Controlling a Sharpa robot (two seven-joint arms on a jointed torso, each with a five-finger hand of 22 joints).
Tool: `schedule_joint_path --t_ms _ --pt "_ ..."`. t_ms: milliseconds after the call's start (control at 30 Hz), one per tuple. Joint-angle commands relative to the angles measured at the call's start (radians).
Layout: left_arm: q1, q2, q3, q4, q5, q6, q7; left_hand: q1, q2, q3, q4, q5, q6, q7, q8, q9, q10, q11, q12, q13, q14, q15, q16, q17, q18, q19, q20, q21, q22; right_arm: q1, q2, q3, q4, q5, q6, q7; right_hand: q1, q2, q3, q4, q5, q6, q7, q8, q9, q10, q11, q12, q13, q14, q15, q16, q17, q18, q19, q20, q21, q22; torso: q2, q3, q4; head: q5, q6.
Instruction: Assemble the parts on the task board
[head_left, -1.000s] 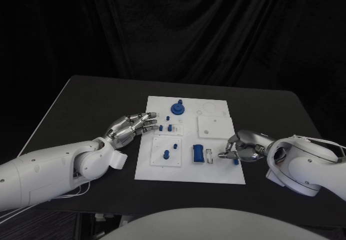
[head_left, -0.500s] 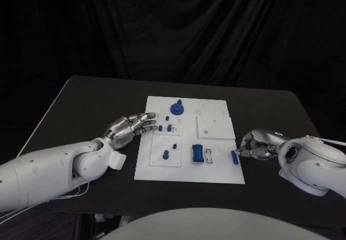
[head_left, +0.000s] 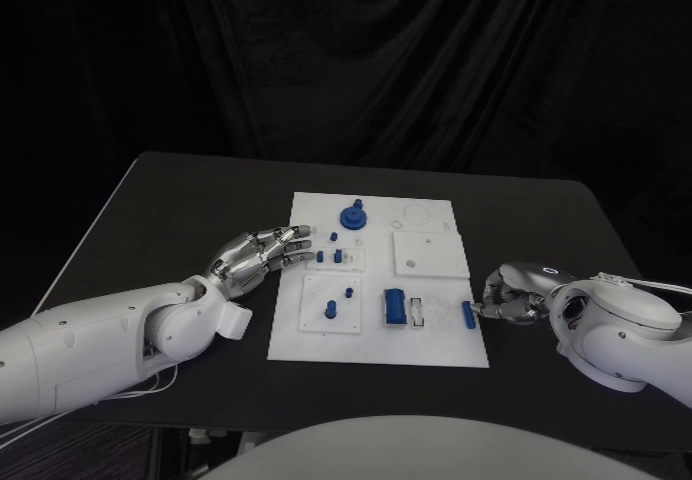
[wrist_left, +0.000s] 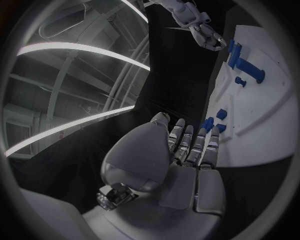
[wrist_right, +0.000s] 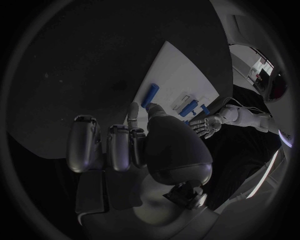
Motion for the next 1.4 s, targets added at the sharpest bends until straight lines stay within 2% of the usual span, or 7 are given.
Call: schedule_joint_path --t_ms 33,200,633,867,1200,1333,1400 --pt "-0.002 0.003 0.001 -0.001 0.004 0.011 0.006 0.003 -0.001 0.006 0.001 -0.001 0.007 0.022 0.004 0.001 0.001 0.008 0.005 0.001 -0.004 0.002 0.006 0.002 -0.016 0.009 -0.001 0.002 0.0 -0.005 0.006 0.0 -0.001 -0.027 0.026 -0.034 -0.013 0.001 0.0 0.004 -0.018 -0.011 0.001 0.003 -0.004 0.106 0.007 0.003 0.263 0.07 0.008 -0.006 0.091 0.002 0.01 0.009 -0.004 0.188 0.0 0.0002 0.0001 -0.002 0.0" --pt "-0.002 0.004 0.001 -0.004 0.004 0.012 0.002 0.005 0.003 0.013 0.0 0.005 0.007 0.023 0.005 0.001 0.002 0.009 0.007 0.001 -0.005 0.001 0.006 0.001 -0.015 0.01 -0.001 0.002 -0.001 -0.01 0.01 0.0 0.0 -0.027 0.024 -0.032 -0.075 0.011 -0.017 0.005 -0.127 -0.01 0.009 -0.008 -0.022 0.106 0.014 0.003 0.263 0.071 0.015 -0.005 0.093 0.002 0.011 0.014 -0.004 0.188 0.0 0.0002 0.0001 -0.001 0.0" --pt "-0.002 0.002 0.001 -0.005 0.004 0.013 0.0 0.006 0.005 0.017 0.0 0.008 0.007 0.024 0.005 0.001 0.003 0.01 0.007 0.001 -0.005 0.0 0.007 0.001 -0.015 0.01 -0.001 0.002 -0.001 -0.023 0.027 0.0 -0.014 -0.028 0.039 -0.029 -0.083 0.019 -0.017 0.0 -0.146 -0.006 0.009 -0.011 -0.031 0.106 0.015 0.003 0.263 0.071 0.016 -0.005 0.093 0.002 0.012 0.016 -0.003 0.188 0.0 0.0002 0.0001 0.0 0.0" --pt "-0.002 0.001 0.001 -0.004 0.004 0.013 -0.001 0.006 0.005 0.017 0.0 0.008 0.007 0.024 0.005 0.001 0.003 0.01 0.007 0.001 -0.005 0.0 0.007 0.001 -0.015 0.01 -0.001 0.002 -0.001 -0.031 0.049 0.0 -0.033 -0.028 0.031 -0.009 -0.013 0.008 0.017 -0.017 -0.005 -0.005 0.005 -0.021 -0.053 0.106 0.012 0.003 0.263 0.072 0.013 -0.002 0.097 0.002 0.013 0.014 -0.002 0.189 0.0 0.0003 0.0 0.003 0.0" --pt "-0.002 0.002 0.001 -0.003 0.004 0.013 -0.002 0.006 0.005 0.019 0.0 0.009 0.007 0.024 0.005 0.001 0.003 0.01 0.007 0.001 -0.005 0.0 0.007 0.001 -0.015 0.01 -0.001 0.002 -0.002 -0.041 0.083 0.001 -0.058 -0.028 0.029 0.013 0.022 -0.006 0.05 -0.02 0.077 -0.007 0.006 -0.03 -0.072 0.106 0.012 0.003 0.263 0.072 0.013 0.0 0.101 0.001 0.014 0.014 -0.001 0.19 0.0 0.0002 0.0 0.001 0.0" --pt "-0.002 0.002 0.001 -0.003 0.004 0.013 -0.002 0.006 0.005 0.019 0.0 0.009 0.007 0.024 0.005 0.001 0.003 0.01 0.007 0.001 -0.005 0.0 0.007 0.001 -0.015 0.01 -0.001 0.002 -0.002 -0.044 0.096 0.001 -0.071 -0.028 0.04 0.019 0.059 -0.015 0.092 -0.036 0.184 -0.01 0.006 -0.037 -0.084 0.106 0.011 0.003 0.263 0.072 0.012 -0.001 0.099 0.002 0.013 0.012 -0.003 0.189 0.0 0.0 0.0 0.002 0.0" --pt "-0.002 0.002 0.001 -0.003 0.004 0.013 -0.003 0.006 0.005 0.019 0.0 0.009 0.007 0.024 0.005 0.001 0.003 0.01 0.007 0.001 -0.005 0.0 0.007 0.001 -0.015 0.01 -0.001 0.002 -0.002 -0.046 0.103 0.001 -0.078 -0.025 0.048 0.024 0.066 -0.018 0.11 -0.04 0.211 -0.012 0.009 -0.042 -0.092 0.106 0.013 0.003 0.263 0.071 0.013 -0.002 0.098 0.002 0.012 0.013 -0.004 0.189 0.0 0.0002 0.0 0.003 0.0"
